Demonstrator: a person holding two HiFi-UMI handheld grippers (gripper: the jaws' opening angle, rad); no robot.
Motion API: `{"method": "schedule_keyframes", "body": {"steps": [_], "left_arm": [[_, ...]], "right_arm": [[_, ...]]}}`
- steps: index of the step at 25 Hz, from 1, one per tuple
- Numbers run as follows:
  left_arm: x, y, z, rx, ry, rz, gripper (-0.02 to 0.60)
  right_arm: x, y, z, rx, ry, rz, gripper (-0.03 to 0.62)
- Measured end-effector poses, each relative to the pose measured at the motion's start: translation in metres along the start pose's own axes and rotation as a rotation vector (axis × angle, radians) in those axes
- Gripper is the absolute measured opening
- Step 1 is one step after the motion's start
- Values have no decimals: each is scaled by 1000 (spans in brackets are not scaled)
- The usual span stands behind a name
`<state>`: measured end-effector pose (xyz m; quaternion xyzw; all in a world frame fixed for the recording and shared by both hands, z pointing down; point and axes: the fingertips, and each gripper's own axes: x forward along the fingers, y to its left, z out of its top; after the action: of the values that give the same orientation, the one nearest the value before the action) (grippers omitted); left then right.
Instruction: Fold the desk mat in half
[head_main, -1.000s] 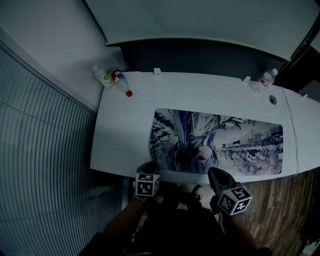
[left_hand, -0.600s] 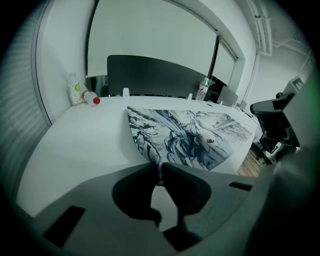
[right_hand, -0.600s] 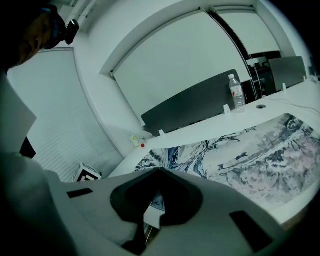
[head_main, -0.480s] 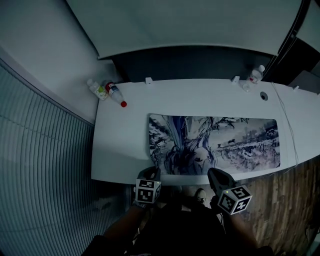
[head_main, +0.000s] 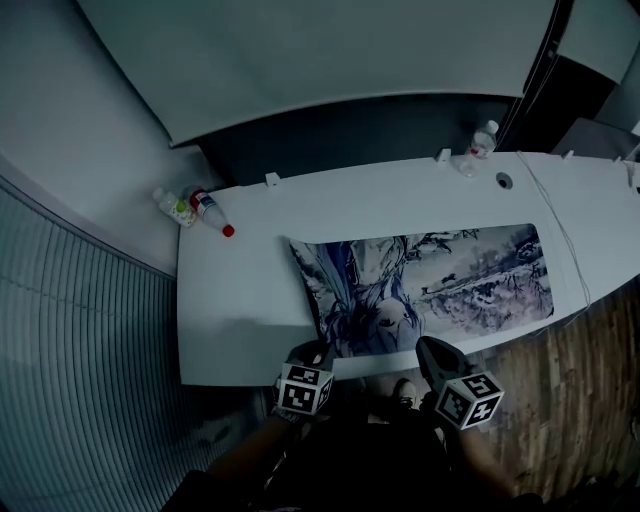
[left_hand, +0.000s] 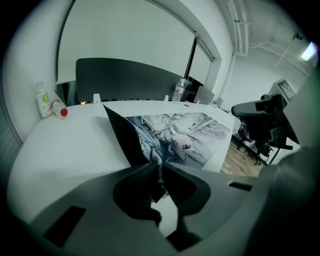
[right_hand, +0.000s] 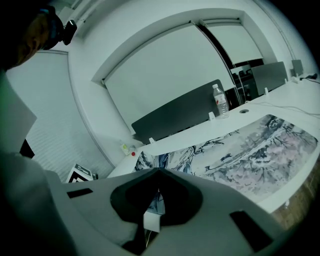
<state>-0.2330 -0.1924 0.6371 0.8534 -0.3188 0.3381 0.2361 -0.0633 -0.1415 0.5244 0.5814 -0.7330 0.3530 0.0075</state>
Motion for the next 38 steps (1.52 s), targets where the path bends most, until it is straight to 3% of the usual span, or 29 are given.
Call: {"method": "schedule_keyframes", "body": {"steps": [5,16,38], "left_arm": [[10,-16,5,55,20,-57,43],[31,-37,8,79,46,-117,43],[71,-91,29,80,72,-66,43]], "right_arm": [[-13,-11,4,18,-43,-58,23],[-43,-38,0,51,-84,-150,23],[-97,-102,11,109,-89,-150,23]]}}
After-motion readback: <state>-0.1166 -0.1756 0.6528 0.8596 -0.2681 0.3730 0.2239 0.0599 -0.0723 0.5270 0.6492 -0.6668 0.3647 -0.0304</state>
